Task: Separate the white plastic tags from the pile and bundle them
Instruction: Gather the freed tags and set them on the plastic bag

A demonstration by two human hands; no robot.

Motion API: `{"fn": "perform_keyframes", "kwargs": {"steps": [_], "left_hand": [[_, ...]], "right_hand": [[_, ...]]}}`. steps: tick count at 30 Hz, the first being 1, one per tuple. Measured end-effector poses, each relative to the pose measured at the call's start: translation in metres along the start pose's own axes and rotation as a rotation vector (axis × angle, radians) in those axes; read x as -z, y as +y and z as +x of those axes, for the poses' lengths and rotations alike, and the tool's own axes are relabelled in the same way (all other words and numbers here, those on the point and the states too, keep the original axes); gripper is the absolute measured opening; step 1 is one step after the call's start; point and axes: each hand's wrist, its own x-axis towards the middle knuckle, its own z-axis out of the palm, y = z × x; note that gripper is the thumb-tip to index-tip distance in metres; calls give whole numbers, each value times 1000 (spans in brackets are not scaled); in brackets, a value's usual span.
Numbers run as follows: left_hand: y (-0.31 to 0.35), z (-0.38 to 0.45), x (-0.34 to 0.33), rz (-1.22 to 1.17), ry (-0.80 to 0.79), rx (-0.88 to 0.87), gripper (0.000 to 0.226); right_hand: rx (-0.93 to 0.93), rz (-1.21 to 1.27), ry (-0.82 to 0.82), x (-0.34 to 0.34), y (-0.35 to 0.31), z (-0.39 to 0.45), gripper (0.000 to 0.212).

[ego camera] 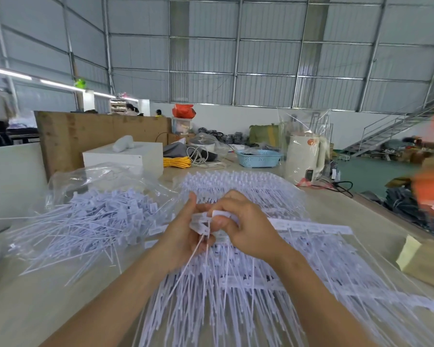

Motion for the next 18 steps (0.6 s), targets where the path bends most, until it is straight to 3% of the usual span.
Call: {"fn": "perform_keyframes", "kwargs": {"steps": [6,11,14,18], "left_hand": [[-4,-3,-10,79,-116,55,58],[-8,-5,-13,198,33,-31,29],[-8,-4,-12,242,107,-102,24],[-3,-3,-11,193,181,-126,26]], "right_hand": [[-90,21,-41,-8,12,-4,32],[-79,71,19,-8,13,-3,42],[-116,43,9,-3,17,-4,51],[-246,54,-41,7,24,-5,33]]}}
